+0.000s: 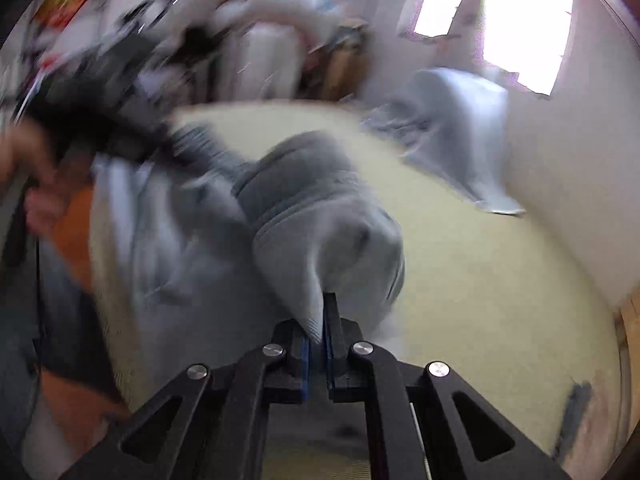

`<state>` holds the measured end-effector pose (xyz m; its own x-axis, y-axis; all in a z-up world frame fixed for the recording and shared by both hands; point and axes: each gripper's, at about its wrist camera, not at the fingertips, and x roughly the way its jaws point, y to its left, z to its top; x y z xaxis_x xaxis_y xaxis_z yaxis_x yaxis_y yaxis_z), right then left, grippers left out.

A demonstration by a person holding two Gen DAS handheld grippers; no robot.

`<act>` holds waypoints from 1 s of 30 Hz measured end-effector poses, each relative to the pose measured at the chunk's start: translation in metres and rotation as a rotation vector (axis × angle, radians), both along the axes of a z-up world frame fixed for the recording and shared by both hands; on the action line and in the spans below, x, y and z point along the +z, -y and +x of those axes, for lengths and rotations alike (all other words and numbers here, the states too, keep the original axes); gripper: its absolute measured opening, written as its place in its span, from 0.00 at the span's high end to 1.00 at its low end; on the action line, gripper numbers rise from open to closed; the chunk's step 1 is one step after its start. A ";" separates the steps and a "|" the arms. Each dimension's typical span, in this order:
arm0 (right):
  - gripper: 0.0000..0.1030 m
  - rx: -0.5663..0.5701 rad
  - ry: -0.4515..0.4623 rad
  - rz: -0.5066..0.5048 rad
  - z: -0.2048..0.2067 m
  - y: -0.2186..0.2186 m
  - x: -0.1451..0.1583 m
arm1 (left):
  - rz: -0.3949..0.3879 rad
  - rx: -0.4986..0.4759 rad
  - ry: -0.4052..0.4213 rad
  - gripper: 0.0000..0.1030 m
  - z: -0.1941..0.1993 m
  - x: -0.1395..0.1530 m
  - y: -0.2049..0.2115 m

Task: Fold clothes

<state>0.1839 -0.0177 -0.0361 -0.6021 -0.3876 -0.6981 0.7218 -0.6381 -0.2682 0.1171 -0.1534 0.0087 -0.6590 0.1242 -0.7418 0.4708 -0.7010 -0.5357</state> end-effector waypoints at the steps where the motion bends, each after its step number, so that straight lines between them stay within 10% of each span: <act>1: 0.95 0.046 0.011 0.048 0.008 0.012 -0.012 | 0.000 0.007 0.025 0.86 0.001 -0.007 0.002; 5: 0.88 0.142 -0.024 0.164 0.031 0.029 -0.032 | 0.028 0.037 0.052 0.86 0.008 -0.022 0.009; 10: 0.77 0.153 0.090 0.094 0.029 0.010 -0.002 | 0.026 0.042 0.049 0.86 0.007 -0.022 0.006; 14: 0.50 0.226 0.187 -0.004 0.028 -0.015 0.034 | 0.014 0.033 0.048 0.86 0.010 -0.021 0.007; 20: 0.48 0.319 0.258 -0.020 -0.021 -0.006 0.065 | 0.026 0.025 0.038 0.86 0.013 -0.020 0.007; 30: 0.47 0.441 0.483 0.172 -0.117 0.070 0.021 | 0.049 0.014 0.019 0.86 0.012 -0.018 0.007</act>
<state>0.0671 -0.0874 -0.0148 -0.0182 -0.3845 -0.9229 0.9693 -0.2331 0.0780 0.1293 -0.1602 -0.0097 -0.6469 0.1512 -0.7474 0.4911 -0.6672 -0.5600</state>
